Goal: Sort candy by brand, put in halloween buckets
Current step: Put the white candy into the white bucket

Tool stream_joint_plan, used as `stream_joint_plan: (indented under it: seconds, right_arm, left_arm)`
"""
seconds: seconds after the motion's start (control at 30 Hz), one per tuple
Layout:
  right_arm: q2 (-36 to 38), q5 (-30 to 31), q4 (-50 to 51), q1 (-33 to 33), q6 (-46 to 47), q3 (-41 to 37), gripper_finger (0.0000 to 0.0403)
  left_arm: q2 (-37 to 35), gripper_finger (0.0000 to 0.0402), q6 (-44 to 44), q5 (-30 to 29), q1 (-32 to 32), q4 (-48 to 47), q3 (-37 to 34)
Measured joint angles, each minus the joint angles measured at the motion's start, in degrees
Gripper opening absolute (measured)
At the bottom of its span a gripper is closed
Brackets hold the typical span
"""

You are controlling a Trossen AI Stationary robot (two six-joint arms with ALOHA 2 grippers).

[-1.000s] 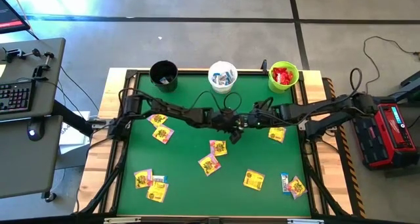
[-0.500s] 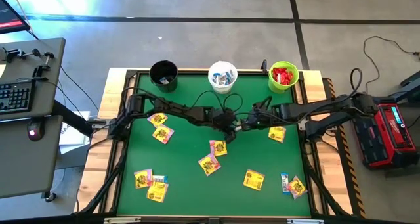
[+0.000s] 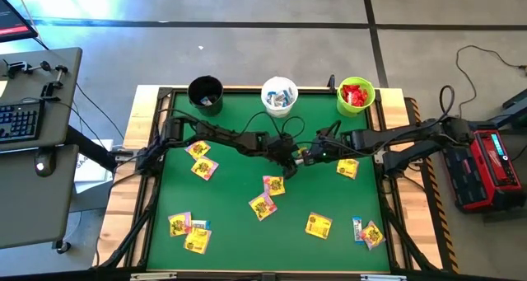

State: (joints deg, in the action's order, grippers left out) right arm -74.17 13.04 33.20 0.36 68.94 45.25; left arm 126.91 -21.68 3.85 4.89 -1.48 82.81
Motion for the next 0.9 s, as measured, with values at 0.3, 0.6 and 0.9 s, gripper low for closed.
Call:
stream_joint_plan:
  seconds: [0.3,0.6,0.9]
  right_arm:
    - [-0.02,0.03,-0.01,0.0,-0.67,-0.02,0.0]
    - [-0.02,0.44,-0.01,0.0,-1.94,-0.02,0.0]
    - [-0.02,0.46,-0.01,0.0,-1.93,-0.03,0.0]
  left_arm:
    - [0.81,0.021,-1.52,-4.65,-0.31,-0.9,0.04]
    - [0.74,0.0195,5.92,-10.98,-0.33,-3.31,-0.02]
    - [0.51,0.008,10.51,-11.87,-0.29,-5.33,-0.02]
